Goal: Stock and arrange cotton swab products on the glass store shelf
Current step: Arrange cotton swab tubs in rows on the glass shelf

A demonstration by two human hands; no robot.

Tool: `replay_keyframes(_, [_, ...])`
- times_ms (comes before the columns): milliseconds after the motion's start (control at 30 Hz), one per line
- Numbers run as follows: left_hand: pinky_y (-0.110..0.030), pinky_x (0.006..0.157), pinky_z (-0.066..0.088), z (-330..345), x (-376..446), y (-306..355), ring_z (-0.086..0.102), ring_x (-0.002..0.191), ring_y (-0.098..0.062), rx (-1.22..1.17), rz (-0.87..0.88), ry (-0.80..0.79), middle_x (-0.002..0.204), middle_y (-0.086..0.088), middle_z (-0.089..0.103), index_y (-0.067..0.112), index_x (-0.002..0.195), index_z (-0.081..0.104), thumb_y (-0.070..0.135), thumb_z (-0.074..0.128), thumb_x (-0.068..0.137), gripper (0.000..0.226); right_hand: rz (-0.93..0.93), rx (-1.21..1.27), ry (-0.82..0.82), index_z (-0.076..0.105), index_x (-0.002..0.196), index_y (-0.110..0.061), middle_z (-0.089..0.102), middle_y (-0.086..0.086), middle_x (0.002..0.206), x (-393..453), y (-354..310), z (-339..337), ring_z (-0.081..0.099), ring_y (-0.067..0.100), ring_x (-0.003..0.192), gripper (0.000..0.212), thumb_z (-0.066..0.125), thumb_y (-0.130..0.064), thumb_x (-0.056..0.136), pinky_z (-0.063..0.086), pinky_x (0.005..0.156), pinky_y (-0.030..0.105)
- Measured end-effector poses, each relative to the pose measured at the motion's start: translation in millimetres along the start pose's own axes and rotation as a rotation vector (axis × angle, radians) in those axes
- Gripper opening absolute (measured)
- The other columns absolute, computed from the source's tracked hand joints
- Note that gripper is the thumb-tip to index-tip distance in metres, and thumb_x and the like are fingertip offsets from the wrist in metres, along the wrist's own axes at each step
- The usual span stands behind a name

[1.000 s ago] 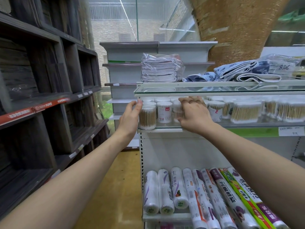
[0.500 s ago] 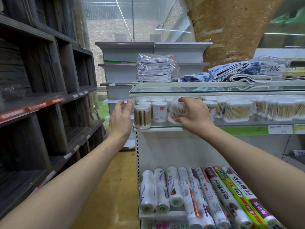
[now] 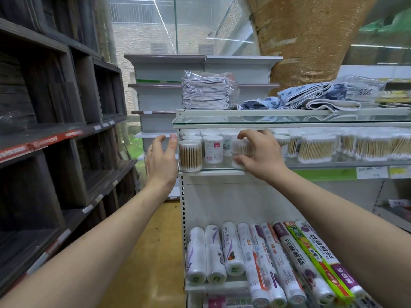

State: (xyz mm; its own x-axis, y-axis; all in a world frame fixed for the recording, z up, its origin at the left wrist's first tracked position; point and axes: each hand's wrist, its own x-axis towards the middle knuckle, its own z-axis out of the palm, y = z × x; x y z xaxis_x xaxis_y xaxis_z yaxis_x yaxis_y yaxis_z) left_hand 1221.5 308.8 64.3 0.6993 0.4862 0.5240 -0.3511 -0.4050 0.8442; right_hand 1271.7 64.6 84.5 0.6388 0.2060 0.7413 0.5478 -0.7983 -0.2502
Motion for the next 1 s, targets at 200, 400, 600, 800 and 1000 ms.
replay_keyframes(200, [-0.051, 0.116, 0.031, -1.0, -0.7, -0.2, 0.042, 0.136, -0.021, -0.011, -0.007, -0.006, 0.144, 0.001, 0.052, 0.026, 0.140, 0.051, 0.084, 0.029, 0.076, 0.089, -0.044, 0.089, -0.007, 0.061, 0.127, -0.014, 0.061, 0.005, 0.121, -1.8, -2.7, 3.0, 0.056, 0.027, 0.114, 0.055, 0.069, -0.010, 0.074, 0.044, 0.093, 0.033])
replay_keyframes(400, [-0.052, 0.115, 0.033, 1.3, -0.8, -2.1, 0.043, 0.135, -0.021, -0.040, -0.042, 0.003, 0.143, 0.003, 0.053, 0.028, 0.140, 0.051, 0.085, 0.031, 0.076, 0.089, -0.029, -0.024, -0.008, 0.063, 0.114, -0.020, 0.067, -0.002, 0.112, 7.7, -6.3, 2.3, 0.055, 0.024, 0.104, 0.046, 0.078, -0.044, 0.078, 0.042, 0.083, 0.035])
replay_keyframes(600, [-0.051, 0.116, 0.033, 3.4, 0.7, 2.0, 0.043, 0.135, -0.020, -0.060, -0.031, -0.004, 0.144, 0.003, 0.052, 0.027, 0.142, 0.050, 0.081, 0.034, 0.081, 0.082, -0.011, 0.076, -0.059, 0.057, 0.131, -0.020, 0.059, 0.004, 0.125, 7.5, -12.0, 8.5, 0.054, 0.026, 0.117, 0.047, 0.071, -0.016, 0.086, 0.045, 0.099, 0.040])
replay_keyframes(800, [-0.050, 0.116, 0.033, 2.3, 5.2, 3.2, 0.044, 0.135, -0.020, -0.028, -0.007, -0.010, 0.144, 0.002, 0.053, 0.024, 0.143, 0.049, 0.076, 0.034, 0.087, 0.078, 0.024, -0.075, -0.065, 0.059, 0.124, -0.025, 0.067, 0.003, 0.110, 11.0, -13.6, 2.9, 0.045, 0.030, 0.114, 0.042, 0.062, -0.017, 0.083, 0.038, 0.090, 0.037])
replay_keyframes(1000, [-0.045, 0.114, 0.033, 3.4, 10.2, 5.1, 0.044, 0.134, -0.019, -0.015, 0.005, -0.022, 0.143, 0.003, 0.053, 0.023, 0.143, 0.049, 0.069, 0.036, 0.096, 0.067, -0.021, -0.128, -0.058, 0.055, 0.130, -0.017, 0.063, 0.009, 0.121, 14.7, -11.1, 8.6, 0.056, 0.032, 0.111, 0.046, 0.067, -0.037, 0.090, 0.042, 0.094, 0.040])
